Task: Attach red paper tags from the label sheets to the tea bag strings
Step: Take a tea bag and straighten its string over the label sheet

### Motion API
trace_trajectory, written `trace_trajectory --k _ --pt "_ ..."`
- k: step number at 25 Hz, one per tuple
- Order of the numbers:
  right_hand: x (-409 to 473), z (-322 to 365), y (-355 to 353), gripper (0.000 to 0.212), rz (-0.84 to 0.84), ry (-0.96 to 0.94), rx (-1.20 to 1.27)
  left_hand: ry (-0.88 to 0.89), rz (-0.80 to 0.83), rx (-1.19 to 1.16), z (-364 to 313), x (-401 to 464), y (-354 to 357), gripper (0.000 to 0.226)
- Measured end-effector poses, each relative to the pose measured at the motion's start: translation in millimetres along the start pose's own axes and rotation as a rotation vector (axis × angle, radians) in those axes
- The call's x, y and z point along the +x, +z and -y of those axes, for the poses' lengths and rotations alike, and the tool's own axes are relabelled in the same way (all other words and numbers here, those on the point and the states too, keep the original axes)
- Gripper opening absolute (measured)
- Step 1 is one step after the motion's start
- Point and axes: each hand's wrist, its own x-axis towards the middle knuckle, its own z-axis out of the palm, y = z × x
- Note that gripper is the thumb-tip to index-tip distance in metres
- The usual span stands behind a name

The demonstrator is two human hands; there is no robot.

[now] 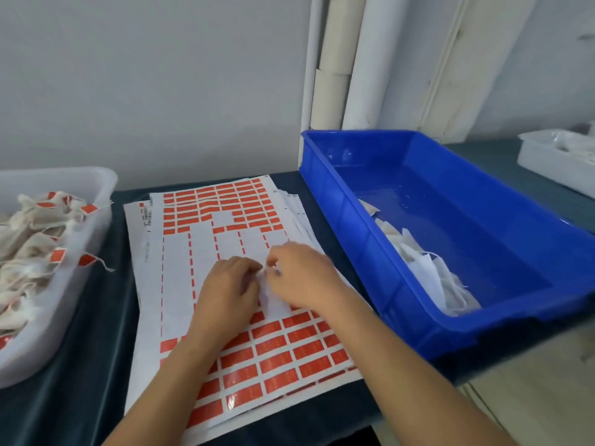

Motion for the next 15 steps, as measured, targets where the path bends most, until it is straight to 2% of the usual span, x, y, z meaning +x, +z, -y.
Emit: trace_trajectory --k 4,6,8,10,13,15 --pt "11 -24 -67 0.022 -0.268 0.075 -0.189 -0.014 0.029 -0.018 3 -2 -1 0.018" --pt "4 -48 -103 0.022 -0.300 0.191 -0.277 -0.001 0.036 -0.012 4 -2 -1 0.018" --pt "-11 -77 -132 0.027 -0.159 0.368 -0.306 -0.003 0.036 -0.010 4 -1 -1 0.019" --pt "-33 -96 -148 0.039 0.065 0.500 -0.298 -0.004 0.034 -0.008 3 0 -1 0.019" --pt "-59 -106 -152 0.054 0.270 0.580 -0.241 0.011 0.030 0.002 4 -1 0 0.019" --pt "-71 -105 -148 0.052 0.327 0.602 -0.216 0.017 0.030 0.002 3 -1 1 0.018"
